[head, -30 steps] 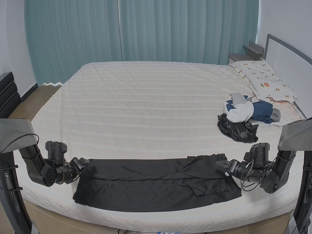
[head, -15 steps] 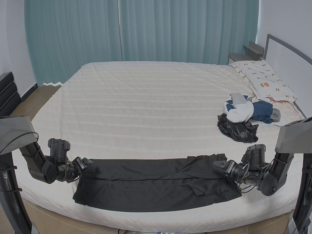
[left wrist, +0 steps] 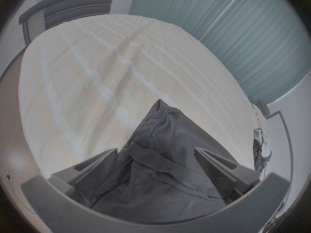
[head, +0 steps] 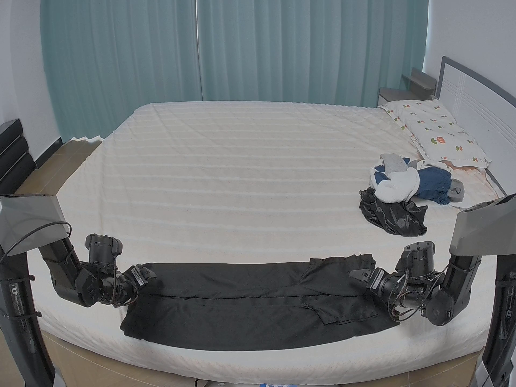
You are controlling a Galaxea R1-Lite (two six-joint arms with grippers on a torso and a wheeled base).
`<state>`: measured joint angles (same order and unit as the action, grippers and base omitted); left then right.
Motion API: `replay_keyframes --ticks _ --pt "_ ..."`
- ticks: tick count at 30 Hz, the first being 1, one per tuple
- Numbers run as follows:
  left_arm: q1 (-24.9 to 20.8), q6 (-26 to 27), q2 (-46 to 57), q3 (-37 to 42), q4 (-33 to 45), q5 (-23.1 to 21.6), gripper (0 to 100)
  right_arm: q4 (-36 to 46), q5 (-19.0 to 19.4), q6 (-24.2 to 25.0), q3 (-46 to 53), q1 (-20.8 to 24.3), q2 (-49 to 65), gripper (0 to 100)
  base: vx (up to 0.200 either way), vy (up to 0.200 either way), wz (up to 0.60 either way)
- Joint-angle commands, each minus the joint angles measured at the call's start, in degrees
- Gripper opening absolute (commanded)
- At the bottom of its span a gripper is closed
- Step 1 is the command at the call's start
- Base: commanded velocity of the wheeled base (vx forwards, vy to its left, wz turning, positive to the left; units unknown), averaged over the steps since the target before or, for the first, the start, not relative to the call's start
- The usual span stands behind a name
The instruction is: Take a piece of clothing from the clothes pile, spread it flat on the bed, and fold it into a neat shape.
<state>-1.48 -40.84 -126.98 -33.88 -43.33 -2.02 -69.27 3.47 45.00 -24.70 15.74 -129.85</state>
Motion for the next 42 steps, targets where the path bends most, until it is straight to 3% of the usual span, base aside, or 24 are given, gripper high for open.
replay_keyframes --ticks 1,7,17,25,30,42 --pt "-0.19 1.55 -1.78 -0.4 -0.36 1.67 0 0.01 -0.05 0.36 -0.44 0.87 -0.75 100 0.0 0.0 0.0" --pt "-0.19 1.55 -3.19 -1.81 -0.71 6.51 0 3.17 -3.83 2.03 -3.51 3.25 -1.19 100 0.0 0.0 0.0" --pt "-0.19 1.11 -1.87 -1.89 -0.71 7.03 0 13.02 -7.34 4.57 -7.29 3.51 2.15 100 0.0 0.0 0.0" --pt "-0.19 0.76 -1.52 -1.54 -3.61 7.12 0 16.71 -7.52 4.93 -7.12 4.48 5.4 100 0.0 0.0 0.0" --pt "-0.19 0.15 -1.26 -1.54 -3.7 7.56 0 17.94 -7.52 8.09 -7.65 6.94 4.79 100 0.0 0.0 0.0" --pt "-0.19 0.15 -0.82 -1.54 -3.7 7.56 0 24.18 -8.75 12.22 -14.68 7.99 -0.75 100 0.0 0.0 0.0"
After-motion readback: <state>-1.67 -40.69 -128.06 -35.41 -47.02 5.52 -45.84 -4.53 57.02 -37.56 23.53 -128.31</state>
